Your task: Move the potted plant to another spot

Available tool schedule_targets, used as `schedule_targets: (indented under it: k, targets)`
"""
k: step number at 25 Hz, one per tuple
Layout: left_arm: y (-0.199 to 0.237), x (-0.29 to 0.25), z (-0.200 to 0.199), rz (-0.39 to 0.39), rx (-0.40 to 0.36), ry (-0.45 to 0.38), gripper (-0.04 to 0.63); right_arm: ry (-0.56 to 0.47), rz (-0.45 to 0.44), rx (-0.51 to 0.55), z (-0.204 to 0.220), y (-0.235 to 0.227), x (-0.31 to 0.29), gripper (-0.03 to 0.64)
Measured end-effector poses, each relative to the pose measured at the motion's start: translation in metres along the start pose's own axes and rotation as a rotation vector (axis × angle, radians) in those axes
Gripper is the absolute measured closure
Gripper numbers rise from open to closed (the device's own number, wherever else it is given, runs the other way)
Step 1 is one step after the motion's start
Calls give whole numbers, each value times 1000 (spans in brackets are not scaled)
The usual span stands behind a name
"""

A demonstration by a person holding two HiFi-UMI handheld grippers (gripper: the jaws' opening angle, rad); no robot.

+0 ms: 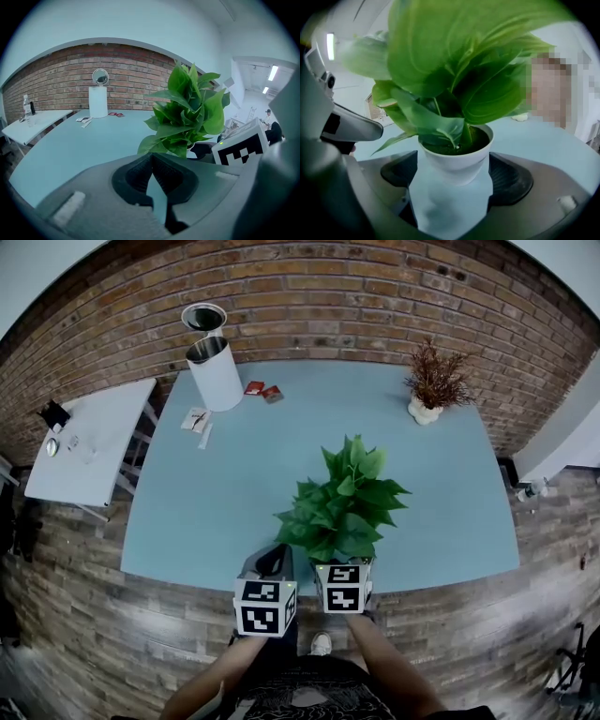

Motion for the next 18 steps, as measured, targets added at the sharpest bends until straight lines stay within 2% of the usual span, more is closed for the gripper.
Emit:
schedule_targets:
  k: [4,8,18]
  targets:
    - [6,0,-1,-5,1,6,597,25,14,-5,1,0,-7,158]
    - [6,-2,-1,0,-2,7,597,33,68,6,-2,-10,-10,160]
    - [6,-11,-5,10,-7,8,597,44,59,7,-4,-11,-18,163]
Point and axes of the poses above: the fingertips, and each gripper's own axes: x backward along the fingers, y to its left, z out of its underside, the point moved 3 cm from there along x, backward along the fingers, and after that the axes turned 12 degrees about z, right-handed, at the moved point
